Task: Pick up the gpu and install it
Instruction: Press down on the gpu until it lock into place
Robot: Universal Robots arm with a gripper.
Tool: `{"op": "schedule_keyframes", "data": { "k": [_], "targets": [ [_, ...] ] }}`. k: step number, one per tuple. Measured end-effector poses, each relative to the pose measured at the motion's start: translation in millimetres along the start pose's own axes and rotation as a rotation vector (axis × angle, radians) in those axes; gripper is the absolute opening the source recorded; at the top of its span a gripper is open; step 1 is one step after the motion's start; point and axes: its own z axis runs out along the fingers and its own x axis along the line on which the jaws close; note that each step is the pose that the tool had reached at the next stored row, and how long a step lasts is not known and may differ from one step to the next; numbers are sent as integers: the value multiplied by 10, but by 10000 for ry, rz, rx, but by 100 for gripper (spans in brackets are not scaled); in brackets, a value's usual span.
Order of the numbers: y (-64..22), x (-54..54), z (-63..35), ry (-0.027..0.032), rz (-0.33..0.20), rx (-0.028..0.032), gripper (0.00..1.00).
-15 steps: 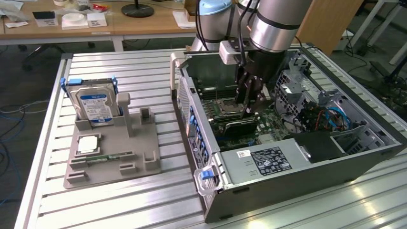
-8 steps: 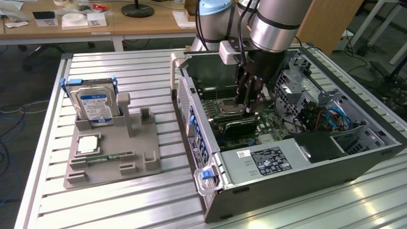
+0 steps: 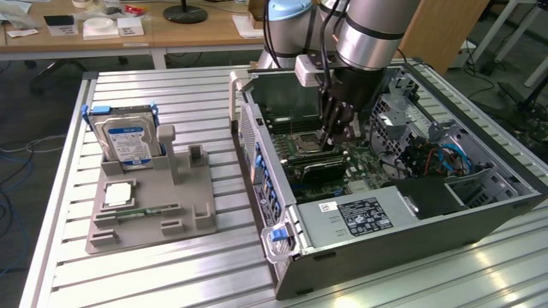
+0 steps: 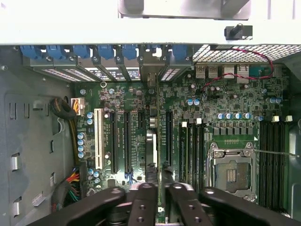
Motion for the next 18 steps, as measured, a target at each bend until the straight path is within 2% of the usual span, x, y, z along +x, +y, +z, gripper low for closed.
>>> {"op": "schedule_keyframes", "data": {
  "k": [2,9,13,15,18],
  "targets": [
    [0,0,0,0,0,0,11],
    [0,0,0,0,0,1,11],
    [29,-1,1,0,-4,12,11],
    [41,-3,2,-1,-12,31,11],
    [47,-10,4,-1,-59,91,11]
  ]
}}
